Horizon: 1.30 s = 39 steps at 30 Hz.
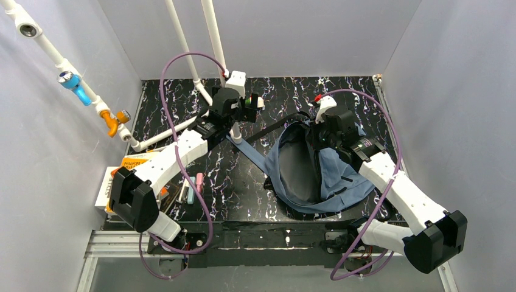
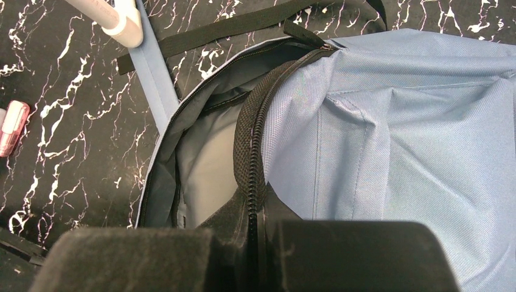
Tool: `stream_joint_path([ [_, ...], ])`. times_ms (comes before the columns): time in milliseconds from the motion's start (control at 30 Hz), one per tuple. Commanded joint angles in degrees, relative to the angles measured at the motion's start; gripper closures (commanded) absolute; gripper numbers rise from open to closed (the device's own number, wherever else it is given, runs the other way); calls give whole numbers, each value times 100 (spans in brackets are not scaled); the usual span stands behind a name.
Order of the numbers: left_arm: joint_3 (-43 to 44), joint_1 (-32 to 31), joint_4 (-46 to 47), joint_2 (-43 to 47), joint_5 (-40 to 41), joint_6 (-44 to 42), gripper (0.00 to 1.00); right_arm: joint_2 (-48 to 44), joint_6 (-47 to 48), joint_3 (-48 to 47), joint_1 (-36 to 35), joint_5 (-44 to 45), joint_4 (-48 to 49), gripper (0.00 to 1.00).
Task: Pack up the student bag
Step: Adjust the distractor at the center of the board.
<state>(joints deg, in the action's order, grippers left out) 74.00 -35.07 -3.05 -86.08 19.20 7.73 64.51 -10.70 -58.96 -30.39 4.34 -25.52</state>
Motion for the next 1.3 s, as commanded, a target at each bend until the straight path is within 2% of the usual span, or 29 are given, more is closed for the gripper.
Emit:
stream_joint_path([
  [0, -725, 19, 408, 16, 214, 671, 1, -181, 85, 6, 7, 63, 223, 99],
  [200, -971, 26, 630, 127, 1009, 744, 1, -168, 86, 52, 7, 43, 238, 99],
  [467, -1132, 18, 463, 408, 1025, 883, 1, -159, 90, 18, 16, 64, 231, 99],
  [1033, -1107, 26, -2272, 2040, -610, 1153, 1, -198, 28, 137, 16, -23, 311, 99],
  [1167, -1106, 26, -3030, 2485, -776, 1072, 1, -205, 29, 206, 16, 373, 269, 99],
  [1267, -1021, 31, -3620, 2731, -527, 1024, 1, -152, 96, 157, 16, 1012, 163, 99],
])
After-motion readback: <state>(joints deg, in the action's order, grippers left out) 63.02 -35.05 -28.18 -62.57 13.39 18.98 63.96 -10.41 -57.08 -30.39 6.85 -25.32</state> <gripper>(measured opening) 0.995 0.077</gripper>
